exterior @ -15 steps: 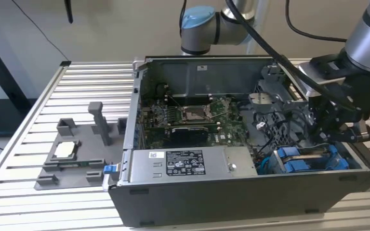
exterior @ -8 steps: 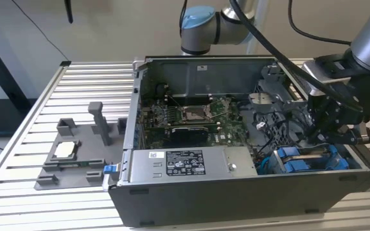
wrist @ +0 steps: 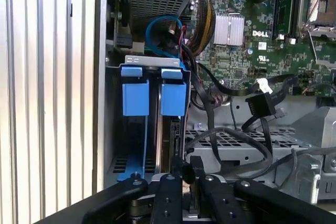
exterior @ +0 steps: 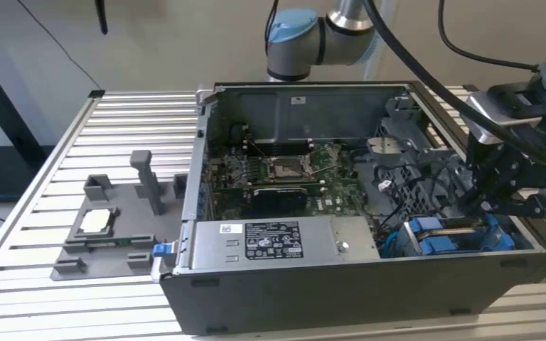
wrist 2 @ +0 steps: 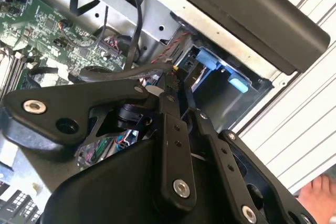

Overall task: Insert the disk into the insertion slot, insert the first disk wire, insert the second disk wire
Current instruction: 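Insert the first disk wire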

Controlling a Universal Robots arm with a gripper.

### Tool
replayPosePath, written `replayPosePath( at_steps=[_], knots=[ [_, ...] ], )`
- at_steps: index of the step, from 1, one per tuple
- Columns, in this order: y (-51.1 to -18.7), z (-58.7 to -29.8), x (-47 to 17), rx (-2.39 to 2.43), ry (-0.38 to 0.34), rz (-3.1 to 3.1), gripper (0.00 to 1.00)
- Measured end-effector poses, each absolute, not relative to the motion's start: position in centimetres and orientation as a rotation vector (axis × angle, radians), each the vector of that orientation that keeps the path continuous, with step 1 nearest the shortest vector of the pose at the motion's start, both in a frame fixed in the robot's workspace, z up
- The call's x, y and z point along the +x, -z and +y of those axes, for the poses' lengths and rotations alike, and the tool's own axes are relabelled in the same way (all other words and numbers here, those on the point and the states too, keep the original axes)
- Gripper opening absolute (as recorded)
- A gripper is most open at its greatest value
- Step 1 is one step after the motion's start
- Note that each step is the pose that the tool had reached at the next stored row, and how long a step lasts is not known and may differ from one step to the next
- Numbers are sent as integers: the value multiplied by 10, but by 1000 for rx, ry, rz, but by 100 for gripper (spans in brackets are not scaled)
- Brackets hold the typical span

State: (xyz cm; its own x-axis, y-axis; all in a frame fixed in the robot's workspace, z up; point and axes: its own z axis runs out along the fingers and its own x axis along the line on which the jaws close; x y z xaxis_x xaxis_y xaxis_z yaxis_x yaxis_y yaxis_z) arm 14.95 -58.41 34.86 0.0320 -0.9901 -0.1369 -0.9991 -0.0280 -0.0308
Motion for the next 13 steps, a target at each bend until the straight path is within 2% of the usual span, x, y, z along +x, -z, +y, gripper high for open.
replayPosePath(
  at_steps=[13],
  knots=[
    [-345,-584,150,-2136,-122,2143,19]
  ],
)
